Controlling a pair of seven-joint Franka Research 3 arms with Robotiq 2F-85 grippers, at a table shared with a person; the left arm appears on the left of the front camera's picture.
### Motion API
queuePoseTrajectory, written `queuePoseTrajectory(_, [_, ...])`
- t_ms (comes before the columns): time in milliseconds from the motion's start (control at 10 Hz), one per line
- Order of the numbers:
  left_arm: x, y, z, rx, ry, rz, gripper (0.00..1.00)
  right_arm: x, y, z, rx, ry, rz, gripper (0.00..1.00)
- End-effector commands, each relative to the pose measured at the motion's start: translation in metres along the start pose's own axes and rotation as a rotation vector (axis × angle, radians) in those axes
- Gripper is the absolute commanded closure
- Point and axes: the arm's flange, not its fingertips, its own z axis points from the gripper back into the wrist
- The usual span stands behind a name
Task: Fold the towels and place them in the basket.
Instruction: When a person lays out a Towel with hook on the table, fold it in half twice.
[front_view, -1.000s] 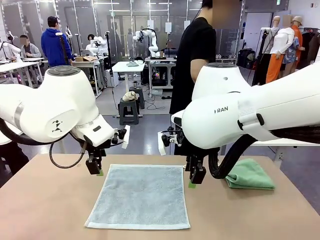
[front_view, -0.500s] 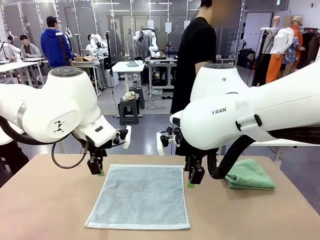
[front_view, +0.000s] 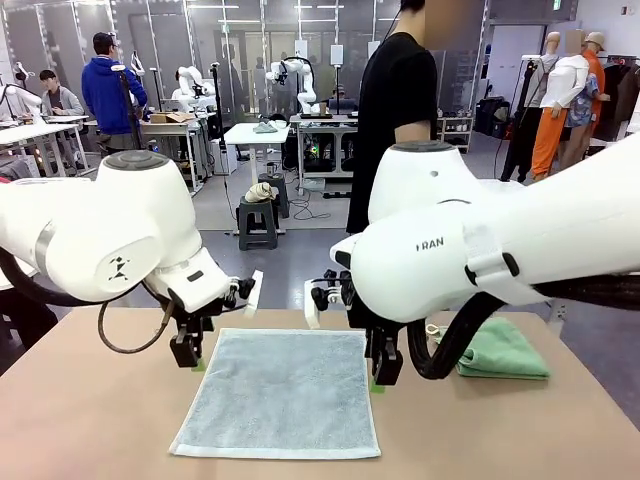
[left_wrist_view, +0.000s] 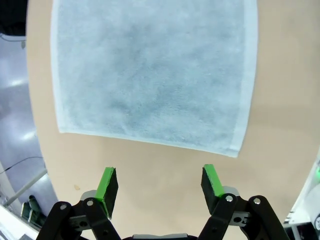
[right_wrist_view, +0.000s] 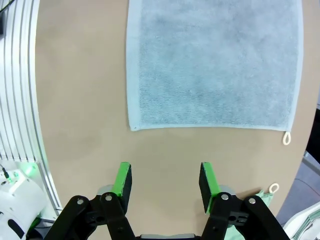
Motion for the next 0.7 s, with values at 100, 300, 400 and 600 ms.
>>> queuePoseTrajectory(100, [-0.004, -0.009, -0.024, -0.059, -0.013, -0.057, 0.15, -0.004, 0.011, -0.029, -0.04, 0.035, -0.095, 0.31])
queuePoseTrajectory(300, [0.0, -0.011, -0.041, -0.081, -0.019, -0.08, 0.15, -0.007, 0.01, -0.049, -0.015, 0.004, -0.082, 0.31])
queuePoseTrajectory(400, [0.004, -0.013, -0.051, -0.083, -0.022, -0.084, 0.15, -0.007, 0.006, -0.061, -0.019, -0.002, -0.095, 0.31])
queuePoseTrajectory(600, [0.009, -0.016, -0.067, -0.09, -0.027, -0.086, 0.0, -0.006, -0.002, -0.083, -0.021, 0.01, -0.14, 0.23])
